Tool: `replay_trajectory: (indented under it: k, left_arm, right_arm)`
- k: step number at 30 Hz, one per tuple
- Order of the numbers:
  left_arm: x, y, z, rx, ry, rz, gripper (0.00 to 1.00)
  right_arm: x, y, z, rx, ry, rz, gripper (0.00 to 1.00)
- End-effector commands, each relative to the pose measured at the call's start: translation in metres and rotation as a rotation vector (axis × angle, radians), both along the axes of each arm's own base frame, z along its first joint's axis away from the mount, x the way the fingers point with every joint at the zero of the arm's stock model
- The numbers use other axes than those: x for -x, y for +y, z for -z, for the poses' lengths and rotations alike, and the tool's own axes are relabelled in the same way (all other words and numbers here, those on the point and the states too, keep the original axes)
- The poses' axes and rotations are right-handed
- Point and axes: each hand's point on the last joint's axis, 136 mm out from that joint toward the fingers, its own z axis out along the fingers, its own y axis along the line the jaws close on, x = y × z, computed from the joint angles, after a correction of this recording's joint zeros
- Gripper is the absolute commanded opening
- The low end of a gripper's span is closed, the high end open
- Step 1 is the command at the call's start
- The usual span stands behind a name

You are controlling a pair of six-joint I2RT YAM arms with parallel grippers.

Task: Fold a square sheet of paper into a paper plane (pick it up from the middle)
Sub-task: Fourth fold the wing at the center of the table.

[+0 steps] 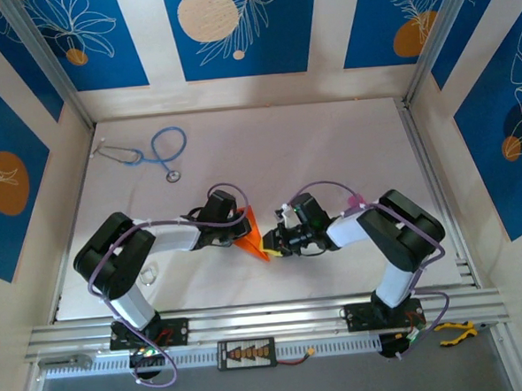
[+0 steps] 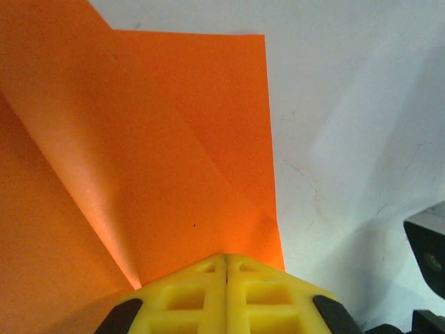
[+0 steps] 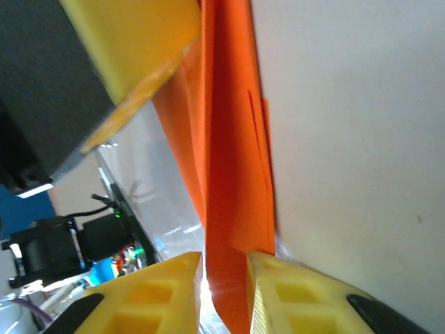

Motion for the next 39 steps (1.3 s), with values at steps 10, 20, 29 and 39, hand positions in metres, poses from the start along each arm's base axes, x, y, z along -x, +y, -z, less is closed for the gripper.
replay_trajectory:
  k: [10,20,29,39]
  left_arm:
    - [0.012,0.003,0.013,-0.041,0.055,0.029,0.05]
    - [0.012,0.003,0.012,-0.037,0.053,0.025,0.05]
    - [0.013,0.006,0.013,-0.044,0.056,0.021,0.05]
    - [0.014,0.007,0.016,-0.046,0.061,0.021,0.05]
  right_arm:
    - [0.017,-0.012,0.017,0.319,-0.107,-0.08,0.27]
    - [0.023,-0.016,0.026,0.406,-0.113,-0.1,0.12]
    - [0.021,-0.017,0.008,0.226,-0.063,-0.05,0.09]
    - [0.005,-0.004,-0.044,0.061,-0.127,-0.059,0.17]
